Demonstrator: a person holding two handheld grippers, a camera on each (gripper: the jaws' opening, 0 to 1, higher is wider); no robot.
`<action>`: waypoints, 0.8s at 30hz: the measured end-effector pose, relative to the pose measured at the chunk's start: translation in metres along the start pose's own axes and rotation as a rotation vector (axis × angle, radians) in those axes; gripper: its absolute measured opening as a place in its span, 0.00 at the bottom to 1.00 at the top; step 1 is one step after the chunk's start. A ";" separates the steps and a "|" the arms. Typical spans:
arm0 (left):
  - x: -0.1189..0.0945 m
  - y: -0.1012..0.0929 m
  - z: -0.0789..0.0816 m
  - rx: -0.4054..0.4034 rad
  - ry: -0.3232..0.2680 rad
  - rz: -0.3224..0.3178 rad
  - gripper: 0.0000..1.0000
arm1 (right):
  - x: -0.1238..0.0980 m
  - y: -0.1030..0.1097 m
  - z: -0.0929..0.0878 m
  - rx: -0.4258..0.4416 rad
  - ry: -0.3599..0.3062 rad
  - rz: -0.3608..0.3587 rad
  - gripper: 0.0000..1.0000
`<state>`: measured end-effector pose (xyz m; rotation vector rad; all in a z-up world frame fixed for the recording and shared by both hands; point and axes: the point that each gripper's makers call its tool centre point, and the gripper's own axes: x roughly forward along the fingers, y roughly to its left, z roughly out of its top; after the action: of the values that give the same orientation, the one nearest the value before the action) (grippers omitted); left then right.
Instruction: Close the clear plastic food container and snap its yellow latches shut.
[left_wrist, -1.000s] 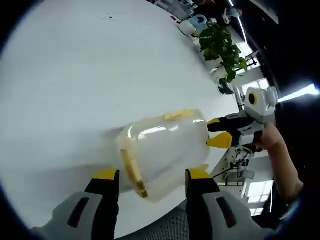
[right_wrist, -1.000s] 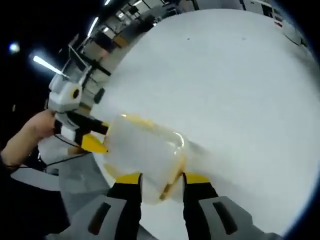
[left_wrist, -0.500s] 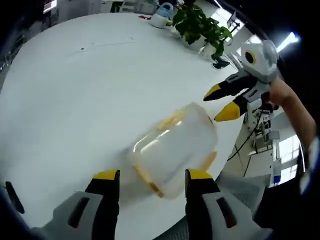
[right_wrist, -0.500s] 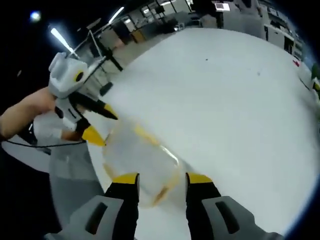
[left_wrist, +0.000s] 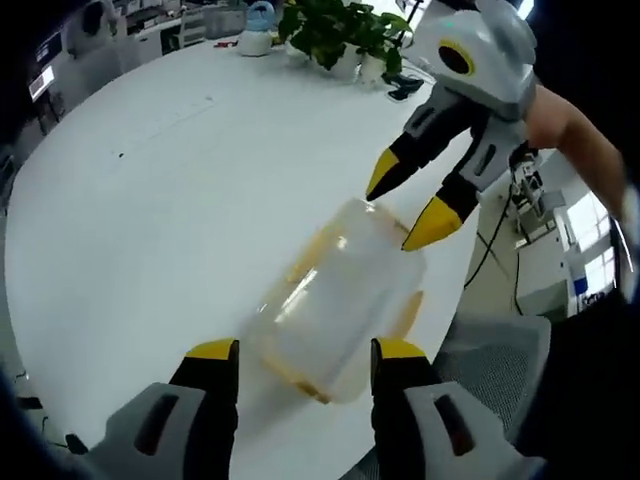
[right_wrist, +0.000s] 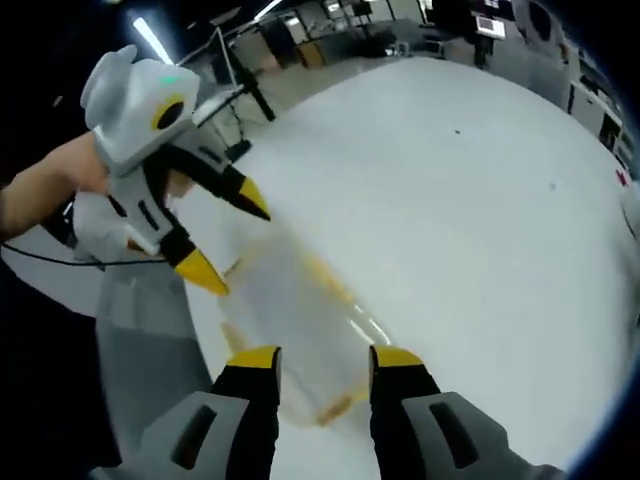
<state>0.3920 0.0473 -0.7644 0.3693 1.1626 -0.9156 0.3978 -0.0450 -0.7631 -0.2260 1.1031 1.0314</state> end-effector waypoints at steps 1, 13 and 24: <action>-0.001 -0.001 0.003 0.013 -0.004 -0.004 0.53 | 0.000 0.001 0.001 -0.011 0.005 -0.002 0.34; 0.002 -0.018 0.013 0.226 0.027 -0.005 0.50 | 0.007 0.014 0.009 -0.149 0.056 0.007 0.33; 0.009 -0.034 0.007 0.299 0.074 -0.020 0.42 | 0.016 0.030 0.004 -0.240 0.114 0.030 0.33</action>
<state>0.3707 0.0184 -0.7636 0.6389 1.0985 -1.1045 0.3782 -0.0173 -0.7645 -0.4668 1.0870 1.1894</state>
